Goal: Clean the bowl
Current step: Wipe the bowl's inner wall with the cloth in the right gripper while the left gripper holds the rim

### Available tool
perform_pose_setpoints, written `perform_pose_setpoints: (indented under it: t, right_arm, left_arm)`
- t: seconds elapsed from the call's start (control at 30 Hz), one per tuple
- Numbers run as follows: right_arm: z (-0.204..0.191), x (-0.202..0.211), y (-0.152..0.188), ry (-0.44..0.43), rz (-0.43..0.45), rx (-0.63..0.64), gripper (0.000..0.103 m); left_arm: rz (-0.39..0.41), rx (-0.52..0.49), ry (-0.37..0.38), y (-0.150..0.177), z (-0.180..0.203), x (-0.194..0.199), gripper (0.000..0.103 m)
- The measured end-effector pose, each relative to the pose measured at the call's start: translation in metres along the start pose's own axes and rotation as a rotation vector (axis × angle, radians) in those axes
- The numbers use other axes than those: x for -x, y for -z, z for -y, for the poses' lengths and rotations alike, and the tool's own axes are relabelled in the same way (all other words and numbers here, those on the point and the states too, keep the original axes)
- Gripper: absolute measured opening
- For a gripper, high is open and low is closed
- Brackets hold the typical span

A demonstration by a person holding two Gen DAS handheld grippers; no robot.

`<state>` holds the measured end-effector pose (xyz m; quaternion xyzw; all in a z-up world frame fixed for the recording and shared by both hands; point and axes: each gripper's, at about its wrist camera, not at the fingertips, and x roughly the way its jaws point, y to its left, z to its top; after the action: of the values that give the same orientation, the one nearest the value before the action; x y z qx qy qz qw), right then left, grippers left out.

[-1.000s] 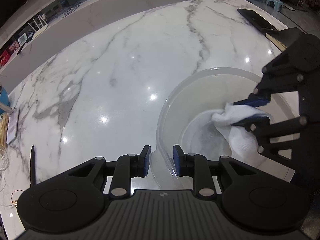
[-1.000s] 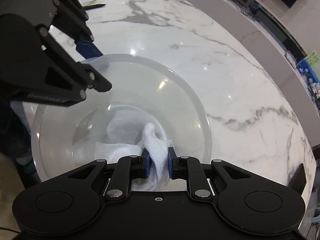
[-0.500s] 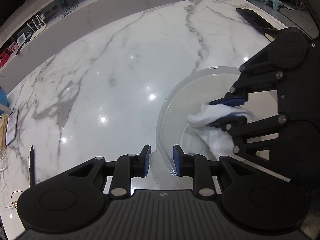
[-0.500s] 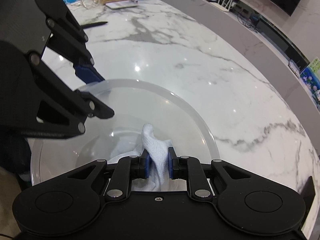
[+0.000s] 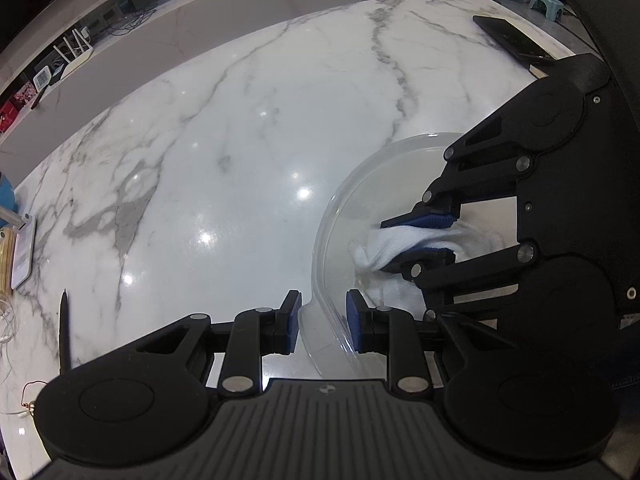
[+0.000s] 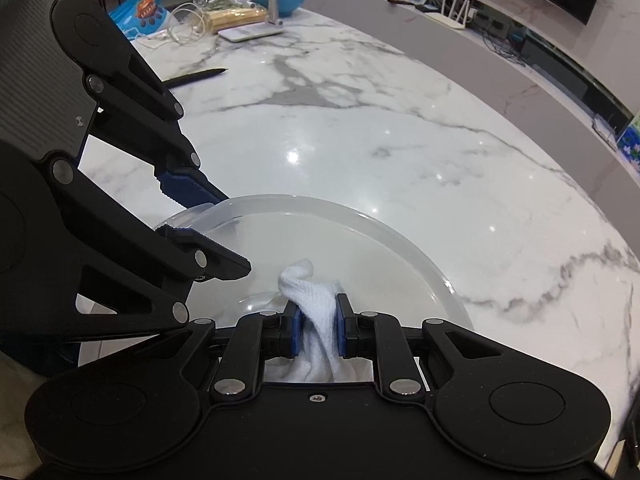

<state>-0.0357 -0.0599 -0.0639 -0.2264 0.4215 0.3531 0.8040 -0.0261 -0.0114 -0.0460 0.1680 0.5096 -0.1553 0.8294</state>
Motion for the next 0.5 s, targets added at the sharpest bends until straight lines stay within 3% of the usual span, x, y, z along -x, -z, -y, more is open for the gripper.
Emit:
perform_pose_setpoints:
  t: [0.27,0.5]
  right_arm:
    - [-0.003,0.002,0.001,-0.064,0.001,0.022,0.015]
    - [-0.014,0.001,0.000,0.038,-0.006,0.110,0.014]
  left_arm:
    - [-0.004,-0.002,-0.003,0.001,0.001,0.000,0.022]
    - [-0.003,-0.007,-0.001,0.002,-0.001,-0.001,0.022]
